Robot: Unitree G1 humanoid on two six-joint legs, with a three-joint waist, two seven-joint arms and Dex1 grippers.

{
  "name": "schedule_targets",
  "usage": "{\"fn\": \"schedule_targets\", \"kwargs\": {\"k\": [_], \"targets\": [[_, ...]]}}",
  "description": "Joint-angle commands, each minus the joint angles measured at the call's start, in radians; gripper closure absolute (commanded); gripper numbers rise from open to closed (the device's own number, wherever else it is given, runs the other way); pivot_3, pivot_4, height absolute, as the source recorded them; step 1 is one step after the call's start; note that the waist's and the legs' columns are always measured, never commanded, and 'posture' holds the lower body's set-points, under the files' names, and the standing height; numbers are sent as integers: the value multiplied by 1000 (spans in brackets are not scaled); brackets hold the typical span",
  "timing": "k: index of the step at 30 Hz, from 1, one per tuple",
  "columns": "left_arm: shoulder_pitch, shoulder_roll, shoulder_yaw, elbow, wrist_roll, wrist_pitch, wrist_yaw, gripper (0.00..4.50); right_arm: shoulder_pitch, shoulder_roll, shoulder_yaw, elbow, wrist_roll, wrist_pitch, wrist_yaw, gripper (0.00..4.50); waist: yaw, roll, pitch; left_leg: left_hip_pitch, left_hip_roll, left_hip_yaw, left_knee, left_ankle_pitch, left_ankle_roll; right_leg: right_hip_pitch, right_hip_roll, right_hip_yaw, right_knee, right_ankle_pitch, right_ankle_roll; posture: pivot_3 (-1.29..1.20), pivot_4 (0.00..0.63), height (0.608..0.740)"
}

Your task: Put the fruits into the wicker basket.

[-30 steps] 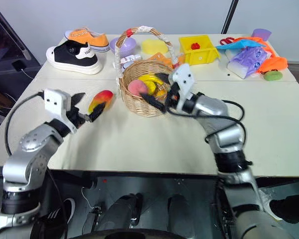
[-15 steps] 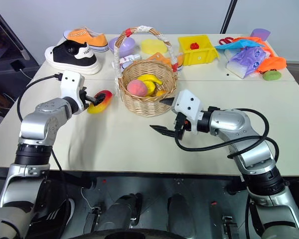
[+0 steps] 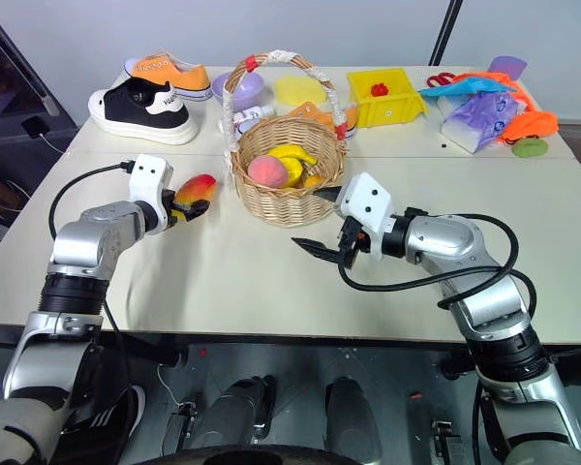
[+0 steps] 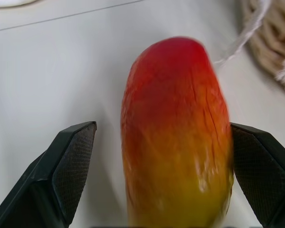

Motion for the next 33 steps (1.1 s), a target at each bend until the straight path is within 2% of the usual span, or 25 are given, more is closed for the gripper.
{"fn": "schedule_targets", "kwargs": {"k": [1,3,6,8,12,17,20,24,29,33], "targets": [[-21,0,26,2,11,-30,2,0,-23,7,-11,-15,-1,-15,-6,49,-1,0,0,0,0,0,0,0,0,0,0,0,0,0,0,0,150,740],[-18,-7,26,7,11,-34,3,548,-27,9,-10,-11,-3,-15,-9,0,-1,0,0,0,0,0,0,0,0,0,0,0,0,0,0,0,150,740],[-9,-15,27,0,9,-31,3,1907,-33,12,-10,-6,-6,-15,-12,0,-1,0,0,0,0,0,0,0,0,0,0,0,0,0,0,0,150,740],[-7,-13,25,-12,15,-37,8,2383,-38,15,-10,-3,-10,-18,-13,0,-1,0,0,0,0,0,0,0,0,0,0,0,0,0,0,0,150,740],[21,16,46,-104,15,-29,16,2383,-36,20,-26,-3,-3,-12,-23,0,-2,0,0,0,0,0,0,0,0,0,0,0,0,0,0,0,150,740],[136,21,135,-516,-167,97,-58,2383,-20,17,-120,18,28,3,-64,0,-1,0,0,-1,0,0,0,0,0,-1,-1,0,0,0,0,0,150,740],[87,-35,117,-613,-237,145,-53,2383,-23,21,-138,47,19,-9,-81,0,7,0,0,0,0,0,1,0,0,1,-1,0,0,0,0,0,150,740],[-67,-200,52,-505,-236,141,12,2383,-44,34,-110,75,6,-32,-73,0,24,-1,0,0,-1,0,4,0,0,3,-1,-1,-1,0,0,0,150,740],[-186,-284,-10,-290,-154,14,30,2383,-47,28,-109,93,-13,-47,-77,0,13,-1,0,0,-1,1,1,0,0,1,-1,-1,0,0,0,0,150,740],[-240,-318,1,-174,-127,-60,43,2383,-35,39,-111,70,-10,-36,-95,0,6,-1,0,0,0,1,1,0,0,1,0,-1,0,0,0,0,150,740]]}}
